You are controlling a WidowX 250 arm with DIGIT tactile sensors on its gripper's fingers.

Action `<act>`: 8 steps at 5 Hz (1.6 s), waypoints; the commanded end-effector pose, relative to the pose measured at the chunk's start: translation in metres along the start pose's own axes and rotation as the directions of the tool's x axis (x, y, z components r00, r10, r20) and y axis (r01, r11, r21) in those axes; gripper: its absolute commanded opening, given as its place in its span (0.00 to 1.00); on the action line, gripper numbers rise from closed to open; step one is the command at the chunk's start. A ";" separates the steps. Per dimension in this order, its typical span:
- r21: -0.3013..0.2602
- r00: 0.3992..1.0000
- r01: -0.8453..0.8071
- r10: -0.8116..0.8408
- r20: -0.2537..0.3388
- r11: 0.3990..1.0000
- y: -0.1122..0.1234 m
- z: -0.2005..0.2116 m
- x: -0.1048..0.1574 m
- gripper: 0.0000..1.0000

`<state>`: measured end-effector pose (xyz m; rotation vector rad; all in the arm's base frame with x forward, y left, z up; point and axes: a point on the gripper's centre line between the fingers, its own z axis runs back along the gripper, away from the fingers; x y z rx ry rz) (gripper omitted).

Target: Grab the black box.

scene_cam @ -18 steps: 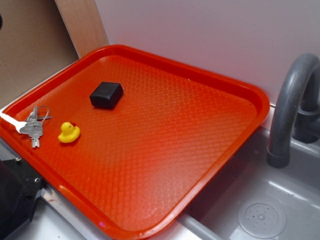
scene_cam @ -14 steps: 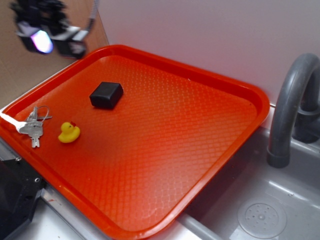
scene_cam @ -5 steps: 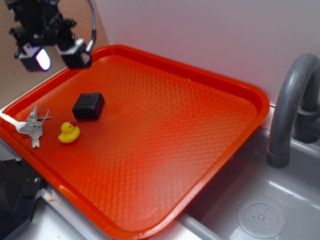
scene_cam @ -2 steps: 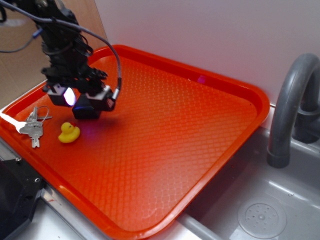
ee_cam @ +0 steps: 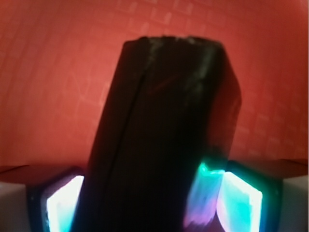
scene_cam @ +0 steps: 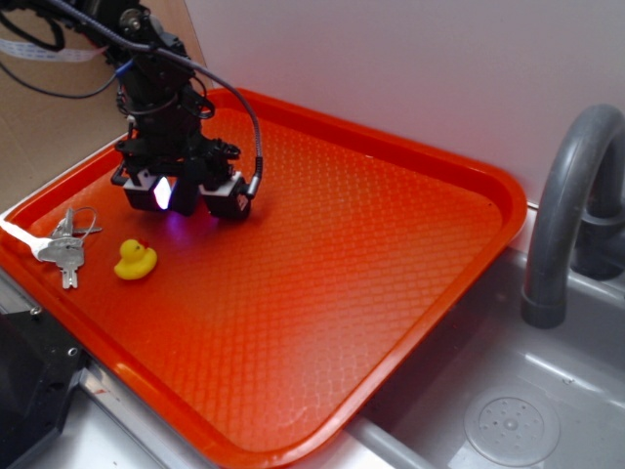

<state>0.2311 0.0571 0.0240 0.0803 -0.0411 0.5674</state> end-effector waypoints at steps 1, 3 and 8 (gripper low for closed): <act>-0.009 0.995 -0.098 0.098 0.006 0.995 0.038 0.023 0.020 0.00; -0.106 0.991 -0.092 0.101 0.088 0.990 0.050 0.093 0.033 0.00; -0.124 0.947 0.312 -0.299 0.115 0.942 0.032 0.187 -0.041 0.00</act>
